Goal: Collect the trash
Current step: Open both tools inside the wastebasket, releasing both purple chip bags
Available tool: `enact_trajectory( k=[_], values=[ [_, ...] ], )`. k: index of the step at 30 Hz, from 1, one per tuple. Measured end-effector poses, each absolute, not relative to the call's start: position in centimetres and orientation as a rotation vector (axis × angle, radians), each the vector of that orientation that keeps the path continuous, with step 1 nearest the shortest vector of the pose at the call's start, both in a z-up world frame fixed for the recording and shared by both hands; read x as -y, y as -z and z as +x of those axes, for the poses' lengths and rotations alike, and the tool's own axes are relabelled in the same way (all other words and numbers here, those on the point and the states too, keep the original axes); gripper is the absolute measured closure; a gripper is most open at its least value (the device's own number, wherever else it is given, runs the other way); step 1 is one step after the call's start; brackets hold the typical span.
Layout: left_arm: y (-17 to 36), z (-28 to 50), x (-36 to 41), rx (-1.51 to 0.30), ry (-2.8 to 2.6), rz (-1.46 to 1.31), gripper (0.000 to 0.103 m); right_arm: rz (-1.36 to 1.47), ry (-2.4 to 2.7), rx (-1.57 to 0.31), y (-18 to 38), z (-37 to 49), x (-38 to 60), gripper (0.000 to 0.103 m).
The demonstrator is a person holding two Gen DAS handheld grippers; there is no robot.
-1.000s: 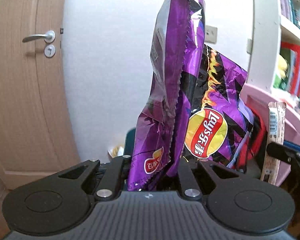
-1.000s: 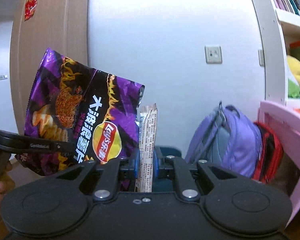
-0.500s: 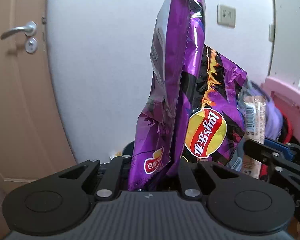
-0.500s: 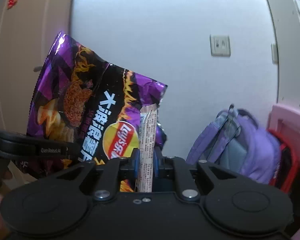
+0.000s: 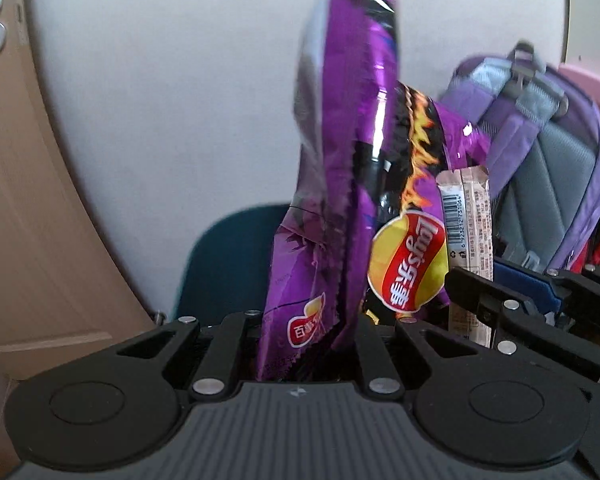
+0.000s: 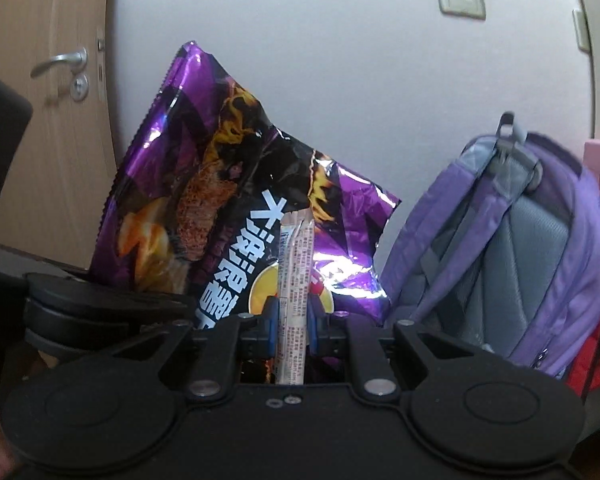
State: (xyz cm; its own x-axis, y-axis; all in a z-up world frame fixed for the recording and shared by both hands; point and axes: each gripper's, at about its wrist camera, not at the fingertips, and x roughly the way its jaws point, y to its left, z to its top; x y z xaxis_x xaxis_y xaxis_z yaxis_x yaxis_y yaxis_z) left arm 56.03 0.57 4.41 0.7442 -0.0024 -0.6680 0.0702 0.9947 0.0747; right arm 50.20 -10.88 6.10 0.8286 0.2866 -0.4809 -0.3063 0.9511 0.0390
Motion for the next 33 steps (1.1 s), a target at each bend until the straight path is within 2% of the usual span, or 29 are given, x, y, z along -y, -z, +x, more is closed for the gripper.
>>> enact_trajectory(
  k=[13,18,19,21,22,27,33],
  values=[
    [-2.1,56.9,-0.4,-0.906,0.087,0.179,0.089,-0.101,-0.343,-0.575,-3.9,50.1,10.2,0.088],
    [-2.1,56.2,-0.4,-0.910,0.087,0.179,0.062,-0.086,-0.346,-0.592,-3.9,49.5,10.5,0.081],
    [-2.3,55.9,-0.5,-0.903,0.091,0.173,0.060,-0.086,-0.348,-0.595,-4.0,49.3,10.6,0.081],
    [-2.7,55.7,-0.1,-0.884,0.092,0.171,0.044,-0.087,-0.352,-0.600,-4.1,49.1,10.7,0.078],
    [-3.0,55.3,-0.2,-0.871,0.092,0.168,0.040,-0.089,-0.352,-0.601,-4.2,48.8,10.8,0.077],
    [-4.7,53.0,-0.8,-0.828,0.093,0.155,0.037,-0.093,-0.355,-0.595,-5.4,47.6,11.3,0.070],
    [-7.6,49.5,-1.3,-0.760,0.091,0.140,0.030,-0.100,-0.361,-0.561,-7.7,44.8,11.7,0.056]
  ],
)
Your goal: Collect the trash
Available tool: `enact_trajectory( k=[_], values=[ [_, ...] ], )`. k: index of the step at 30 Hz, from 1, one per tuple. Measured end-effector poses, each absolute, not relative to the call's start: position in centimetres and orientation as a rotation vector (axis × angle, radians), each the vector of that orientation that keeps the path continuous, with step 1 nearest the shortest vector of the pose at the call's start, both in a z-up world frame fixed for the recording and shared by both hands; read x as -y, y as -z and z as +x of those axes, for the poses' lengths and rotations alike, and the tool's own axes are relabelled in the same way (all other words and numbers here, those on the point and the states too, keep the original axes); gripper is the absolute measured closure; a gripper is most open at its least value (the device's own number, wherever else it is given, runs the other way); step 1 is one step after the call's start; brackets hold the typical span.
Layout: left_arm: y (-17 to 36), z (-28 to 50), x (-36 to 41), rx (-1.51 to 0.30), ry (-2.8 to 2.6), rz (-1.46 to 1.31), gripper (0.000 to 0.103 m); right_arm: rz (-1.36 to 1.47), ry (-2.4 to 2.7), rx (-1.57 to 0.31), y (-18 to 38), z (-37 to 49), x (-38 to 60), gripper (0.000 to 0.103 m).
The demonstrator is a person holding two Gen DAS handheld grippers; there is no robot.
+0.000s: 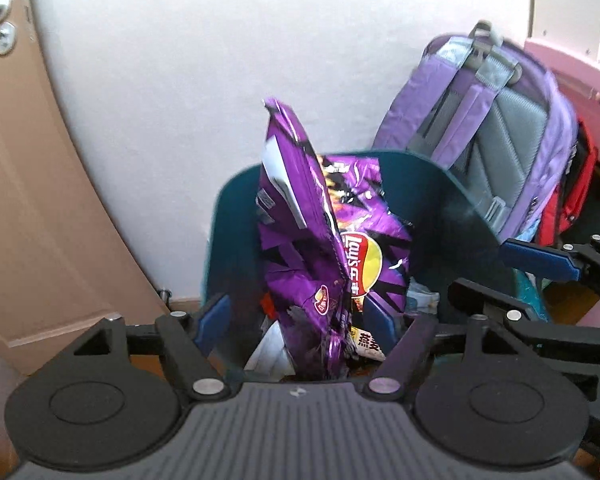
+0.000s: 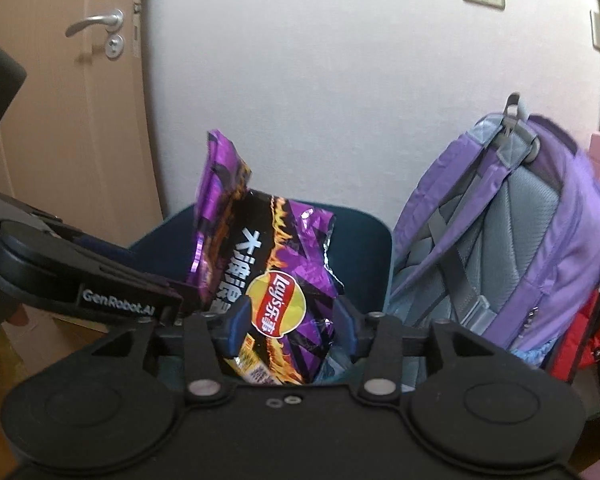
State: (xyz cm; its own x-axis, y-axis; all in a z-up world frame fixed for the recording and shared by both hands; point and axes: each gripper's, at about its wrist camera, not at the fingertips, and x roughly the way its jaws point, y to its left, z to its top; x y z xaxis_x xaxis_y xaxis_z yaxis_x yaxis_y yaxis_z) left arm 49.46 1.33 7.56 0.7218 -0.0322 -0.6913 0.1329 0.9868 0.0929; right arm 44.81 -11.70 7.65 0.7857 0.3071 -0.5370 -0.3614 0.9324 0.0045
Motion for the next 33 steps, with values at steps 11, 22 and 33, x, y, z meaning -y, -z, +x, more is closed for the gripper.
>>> enact_trajectory(
  k=[11,22,33],
  values=[
    [-11.7,40.3,-2.2,-0.632,0.115,0.136,0.024,-0.084,-0.388,-0.479,-12.5,37.0,12.5,0.039],
    [-13.5,31.7,-2.4,-0.537,0.125,0.093,0.020,-0.080,-0.423,-0.414,-14.9,29.5,13.5,0.018],
    [-13.6,24.8,-3.6,-0.422,0.087,0.046,0.002,-0.043,-0.451,-0.380,-15.5,24.1,14.2,0.000]
  ],
)
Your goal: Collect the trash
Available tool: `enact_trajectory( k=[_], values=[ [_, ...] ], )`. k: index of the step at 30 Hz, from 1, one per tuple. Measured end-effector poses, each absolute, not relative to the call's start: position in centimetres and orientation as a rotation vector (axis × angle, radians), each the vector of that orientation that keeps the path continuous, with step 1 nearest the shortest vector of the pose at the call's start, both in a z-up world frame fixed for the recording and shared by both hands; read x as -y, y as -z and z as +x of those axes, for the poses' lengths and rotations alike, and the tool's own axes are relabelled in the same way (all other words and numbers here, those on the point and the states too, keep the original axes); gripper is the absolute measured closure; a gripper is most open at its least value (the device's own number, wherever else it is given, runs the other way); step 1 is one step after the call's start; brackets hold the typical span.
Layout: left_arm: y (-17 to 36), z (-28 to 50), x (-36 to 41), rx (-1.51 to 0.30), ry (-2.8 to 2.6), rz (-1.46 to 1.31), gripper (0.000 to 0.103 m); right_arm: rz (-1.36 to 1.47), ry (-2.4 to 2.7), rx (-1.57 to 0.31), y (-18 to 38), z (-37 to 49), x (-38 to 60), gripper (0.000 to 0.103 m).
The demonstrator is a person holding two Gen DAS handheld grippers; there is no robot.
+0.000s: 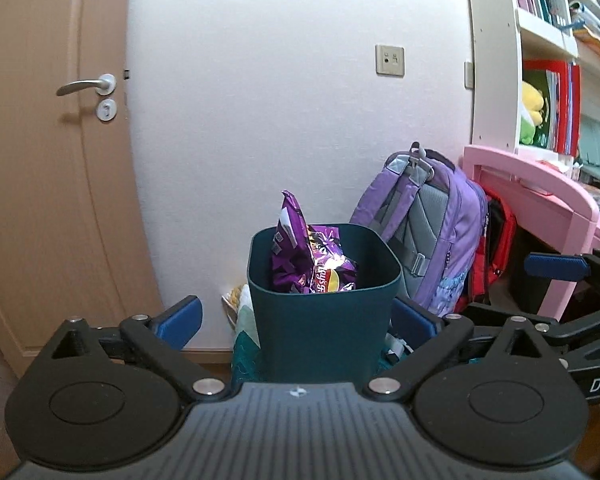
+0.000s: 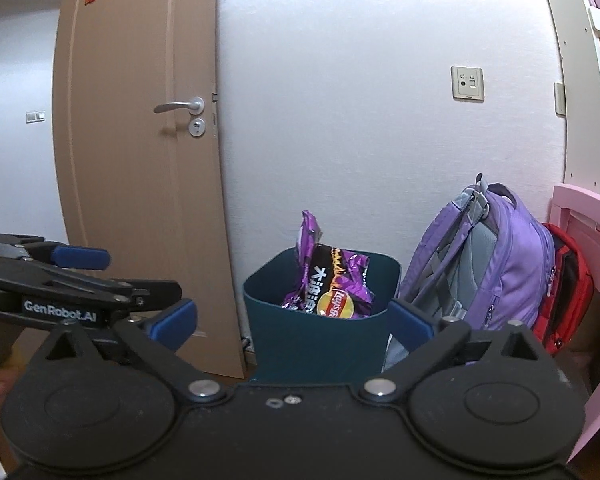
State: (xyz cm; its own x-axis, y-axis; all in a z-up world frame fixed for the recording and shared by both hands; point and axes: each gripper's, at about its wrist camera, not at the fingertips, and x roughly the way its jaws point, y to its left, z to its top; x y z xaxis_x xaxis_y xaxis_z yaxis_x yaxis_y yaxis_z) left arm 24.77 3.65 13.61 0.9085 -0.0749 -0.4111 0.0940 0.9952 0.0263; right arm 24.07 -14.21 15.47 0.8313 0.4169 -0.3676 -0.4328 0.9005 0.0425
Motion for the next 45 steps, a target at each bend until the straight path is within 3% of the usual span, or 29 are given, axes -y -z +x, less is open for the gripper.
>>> enact_trajectory(
  k=[15,45],
  values=[
    [-12.8,21.4,-3.9,-0.411,0.074,0.042,0.002,-0.058,-0.439,-0.314,-15.3,20.1,14.2,0.000],
    [-12.9,20.3,-4.7,-0.396,0.089,-0.002,0.002,-0.014,-0.429,-0.299,-15.1,20.3,14.6,0.000]
  ],
)
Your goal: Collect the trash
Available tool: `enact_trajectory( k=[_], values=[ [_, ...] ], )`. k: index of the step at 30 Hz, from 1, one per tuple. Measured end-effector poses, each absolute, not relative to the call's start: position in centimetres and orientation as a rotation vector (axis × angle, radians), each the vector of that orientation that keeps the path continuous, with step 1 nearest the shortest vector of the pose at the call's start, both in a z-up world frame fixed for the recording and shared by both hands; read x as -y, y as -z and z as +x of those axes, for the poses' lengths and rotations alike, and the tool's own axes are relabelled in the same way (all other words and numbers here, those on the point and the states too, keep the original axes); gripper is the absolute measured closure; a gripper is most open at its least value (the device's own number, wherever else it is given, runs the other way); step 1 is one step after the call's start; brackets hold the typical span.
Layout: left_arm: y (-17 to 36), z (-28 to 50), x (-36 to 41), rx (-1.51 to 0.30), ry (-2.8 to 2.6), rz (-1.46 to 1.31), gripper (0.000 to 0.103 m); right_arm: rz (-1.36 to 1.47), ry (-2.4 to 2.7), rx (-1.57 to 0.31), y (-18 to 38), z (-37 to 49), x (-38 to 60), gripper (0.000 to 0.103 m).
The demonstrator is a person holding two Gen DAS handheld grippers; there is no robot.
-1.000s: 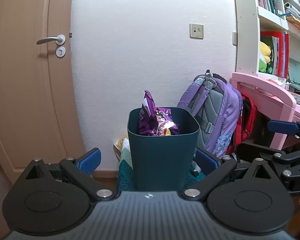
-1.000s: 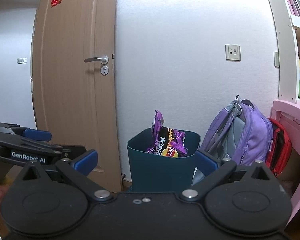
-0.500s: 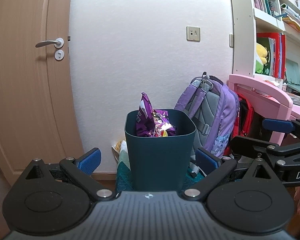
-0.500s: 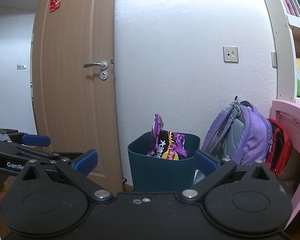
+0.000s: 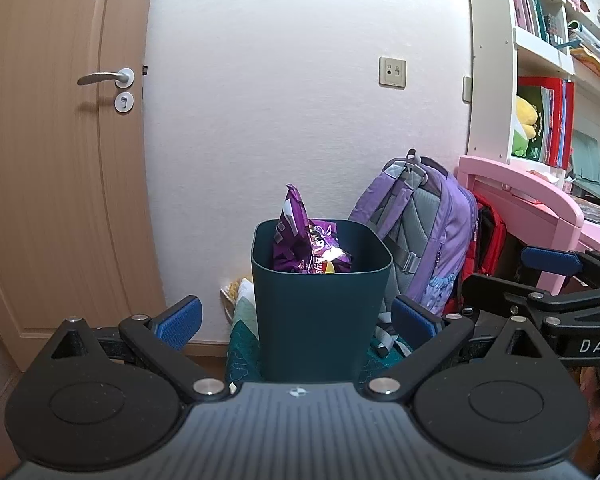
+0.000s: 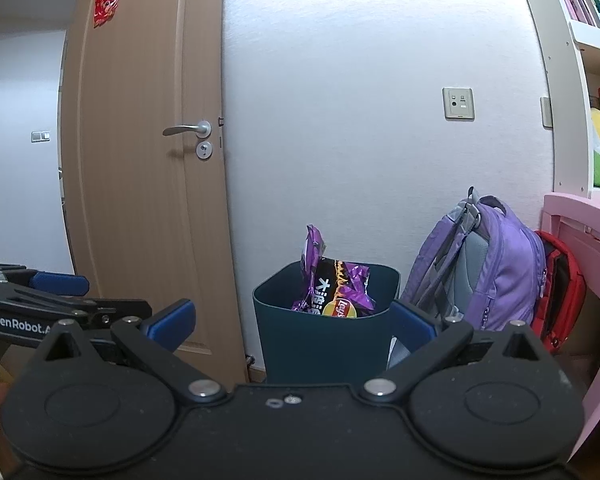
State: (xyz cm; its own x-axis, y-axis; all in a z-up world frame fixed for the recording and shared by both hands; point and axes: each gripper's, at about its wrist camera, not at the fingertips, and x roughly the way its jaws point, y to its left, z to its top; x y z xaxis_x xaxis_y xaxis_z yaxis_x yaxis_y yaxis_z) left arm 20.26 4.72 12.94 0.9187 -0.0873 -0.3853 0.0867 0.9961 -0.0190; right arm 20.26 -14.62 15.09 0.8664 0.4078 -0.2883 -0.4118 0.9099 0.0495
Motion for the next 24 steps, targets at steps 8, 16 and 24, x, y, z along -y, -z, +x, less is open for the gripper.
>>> enact_trajectory(
  k=[8,16,24],
  values=[
    [-13.1,19.7,-5.0,-0.372,0.078,-0.015,0.002,-0.010,-0.431,-0.291,-15.1,20.2,14.7,0.000],
    [-13.4,19.1,-4.7,-0.343,0.084,-0.001,0.002,-0.010,-0.428,-0.287,-15.2,20.1,14.5,0.000],
    [-13.2,19.2,-4.6,-0.349,0.086,0.002,0.002,-0.007,-0.430,-0.290,-15.2,20.1,14.4,0.000]
  ],
)
